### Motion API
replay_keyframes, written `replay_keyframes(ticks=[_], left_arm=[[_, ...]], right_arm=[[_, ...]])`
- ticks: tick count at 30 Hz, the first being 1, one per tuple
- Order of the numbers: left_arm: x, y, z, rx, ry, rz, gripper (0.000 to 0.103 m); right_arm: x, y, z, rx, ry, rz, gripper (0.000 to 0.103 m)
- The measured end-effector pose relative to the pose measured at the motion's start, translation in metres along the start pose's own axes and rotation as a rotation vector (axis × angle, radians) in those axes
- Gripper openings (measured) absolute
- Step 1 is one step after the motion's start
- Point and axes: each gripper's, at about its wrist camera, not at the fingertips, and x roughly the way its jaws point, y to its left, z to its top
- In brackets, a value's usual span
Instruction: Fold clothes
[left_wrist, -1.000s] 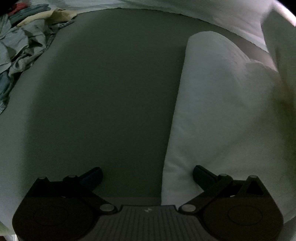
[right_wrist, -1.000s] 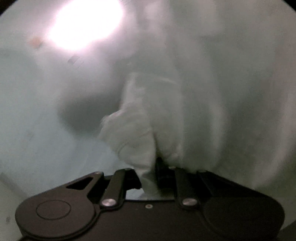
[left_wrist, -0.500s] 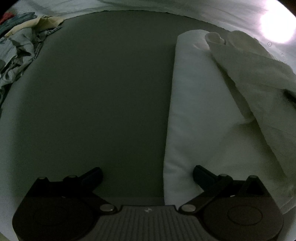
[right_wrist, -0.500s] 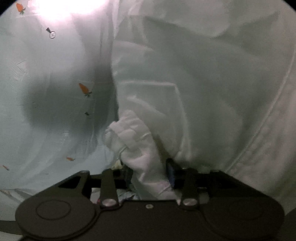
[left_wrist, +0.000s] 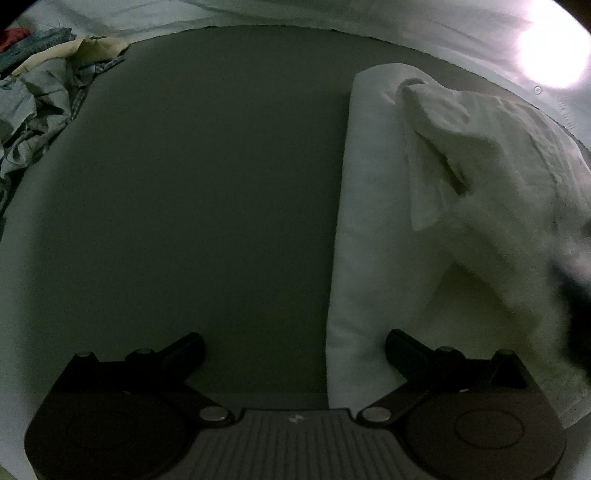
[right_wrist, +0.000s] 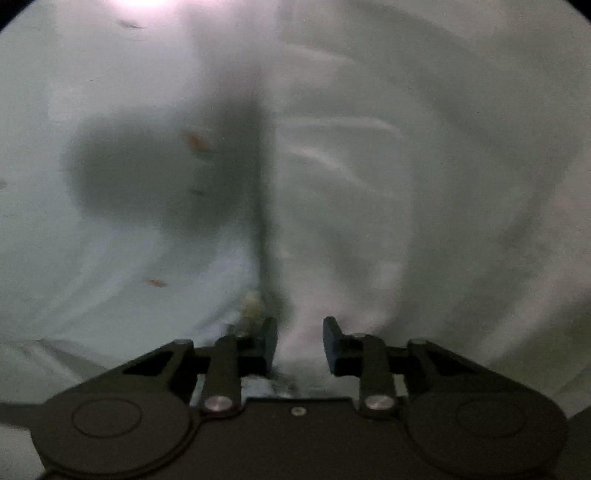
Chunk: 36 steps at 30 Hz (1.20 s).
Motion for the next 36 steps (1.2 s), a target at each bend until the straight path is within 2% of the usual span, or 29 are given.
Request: replay_keyframes(ticks=[1, 2, 6, 10, 13, 15, 16, 18, 19, 21, 23, 25, 27, 31, 36], left_arm=[[0.0, 0.0, -0.001, 0.0, -0.002, 0.0, 0.103], [-0.001, 0.001, -0.001, -0.001, -0.005, 0.0, 0.103], [-0.003, -0.009, -0.005, -0.007, -0.012, -0.001, 0.103], [-0.005, -0.009, -0.005, -0.015, -0.004, -0.011, 0.103], [-0.015, 0.002, -0.001, -0.052, -0.02, -0.068, 0.103], [-0.028, 0.01, 0.003, -0.098, -0.072, -0.146, 0.103], [-0.037, 0.012, 0.004, -0.112, -0.109, -0.186, 0.103], [-0.059, 0.015, 0.007, -0.126, -0.195, -0.267, 0.103], [-0.062, 0.012, 0.009, -0.116, -0.214, -0.272, 0.103], [-0.057, 0.004, 0.014, -0.076, -0.221, -0.235, 0.103], [-0.052, -0.005, 0.019, -0.036, -0.229, -0.199, 0.103], [-0.047, -0.014, 0.024, 0.005, -0.236, -0.162, 0.103], [-0.042, -0.022, 0.028, 0.045, -0.243, -0.126, 0.103], [-0.023, -0.028, 0.036, 0.102, -0.223, -0.088, 0.103], [0.002, -0.025, 0.066, 0.087, -0.152, -0.131, 0.103]], right_arm=[[0.007, -0.006, 0.0, -0.012, 0.008, -0.042, 0.001], [0.011, -0.013, -0.001, -0.024, 0.014, -0.076, 0.0], [0.008, -0.016, 0.005, 0.001, 0.044, -0.072, 0.001], [-0.003, -0.005, 0.009, -0.114, 0.05, -0.107, 0.006], [-0.024, 0.0, 0.011, -0.277, -0.026, -0.224, 0.016], [-0.039, 0.004, 0.012, -0.389, -0.081, -0.307, 0.03], [-0.047, 0.006, 0.013, -0.445, -0.109, -0.348, 0.033], [-0.062, 0.009, 0.014, -0.557, -0.165, -0.431, 0.054], [-0.069, 0.011, 0.015, -0.613, -0.193, -0.473, 0.058], [-0.084, 0.015, 0.016, -0.725, -0.25, -0.555, 0.08], [-0.099, 0.018, 0.018, -0.836, -0.307, -0.638, 0.08], [-0.097, 0.011, 0.02, -0.87, -0.301, -0.697, 0.08], [-0.091, 0.008, 0.025, -0.889, -0.284, -0.735, 0.086], [-0.088, 0.016, 0.045, -0.896, -0.251, -0.742, 0.091], [-0.082, 0.025, 0.088, -0.863, -0.227, -0.705, 0.092]])
